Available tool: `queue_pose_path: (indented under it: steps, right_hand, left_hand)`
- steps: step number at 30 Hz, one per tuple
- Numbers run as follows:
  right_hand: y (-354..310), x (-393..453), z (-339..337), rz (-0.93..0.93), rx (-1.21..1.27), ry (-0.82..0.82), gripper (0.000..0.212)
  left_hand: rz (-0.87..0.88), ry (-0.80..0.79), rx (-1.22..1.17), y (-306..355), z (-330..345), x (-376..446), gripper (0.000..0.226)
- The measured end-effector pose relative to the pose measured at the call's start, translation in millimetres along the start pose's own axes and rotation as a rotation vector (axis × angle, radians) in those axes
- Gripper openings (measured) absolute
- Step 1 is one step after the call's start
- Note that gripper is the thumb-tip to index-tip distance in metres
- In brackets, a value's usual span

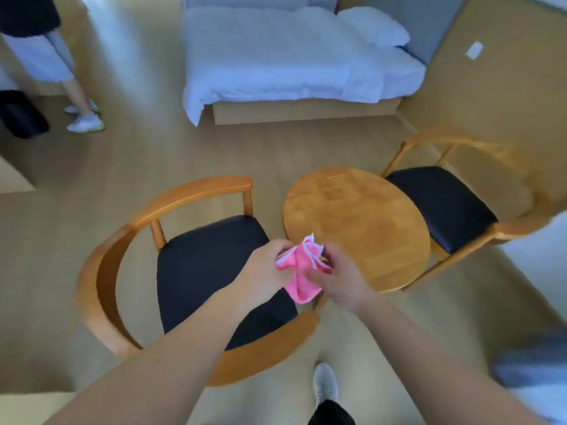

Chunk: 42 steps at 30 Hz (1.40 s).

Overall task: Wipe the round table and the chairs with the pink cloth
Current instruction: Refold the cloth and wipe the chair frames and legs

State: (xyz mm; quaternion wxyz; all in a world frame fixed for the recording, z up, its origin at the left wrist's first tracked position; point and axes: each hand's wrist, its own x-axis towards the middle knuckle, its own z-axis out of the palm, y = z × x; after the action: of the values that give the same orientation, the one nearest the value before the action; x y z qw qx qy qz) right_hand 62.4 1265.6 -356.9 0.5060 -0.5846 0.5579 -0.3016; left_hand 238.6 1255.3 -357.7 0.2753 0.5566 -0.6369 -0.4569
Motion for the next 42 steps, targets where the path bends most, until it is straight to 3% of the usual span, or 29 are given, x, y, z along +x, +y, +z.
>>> queue_pose_path:
  steps: [3,11,18,21,23,26,33,35,38,42]
  right_hand:
    - [6.2,-47.8,-10.2,0.056,0.03,0.19,0.012]
    - [30.3,-150.1,-49.6,0.128,-0.022,0.574,0.024]
    - [34.0,-175.0,-8.3,0.205,-0.086,0.623,0.021]
    - [31.0,-166.7,24.2,0.22,-0.079,0.659,0.003]
    - [29.0,-164.2,46.4,0.235,-0.057,0.698,0.02]
    - [23.7,-162.6,78.4,0.293,0.103,0.75,0.039]
    - [37.3,-197.5,134.7,0.484,0.26,1.042,0.025]
    - [42.1,-215.9,141.4,0.518,0.261,1.069,0.012]
    - [52.9,-236.2,147.1,0.51,0.264,1.079,0.014]
    - [84.2,-238.2,151.5,0.397,0.305,1.024,0.045]
  left_hand:
    - [0.079,-0.14,0.059,11.9,16.3,-15.1,0.025]
    - [0.19,-0.261,0.216,38.2,65.4,-56.5,0.018]
    - [0.27,-0.317,0.172,36.9,70.5,-94.5,0.011]
    - [0.246,-0.294,0.111,28.2,62.9,-92.5,0.007]
    - [0.248,-0.315,0.062,17.7,57.3,-93.4,0.008]
    - [0.274,-0.502,-0.006,-0.8,51.6,-99.4,0.006]
    - [0.646,-0.85,0.098,-49.5,57.9,-141.8,0.029]
    - [0.72,-0.812,0.216,-64.0,60.3,-148.7,0.03]
    - [0.646,-0.641,0.308,-78.0,68.4,-146.4,0.046]
    - [0.497,-0.805,0.314,-98.1,89.6,-141.8,0.08]
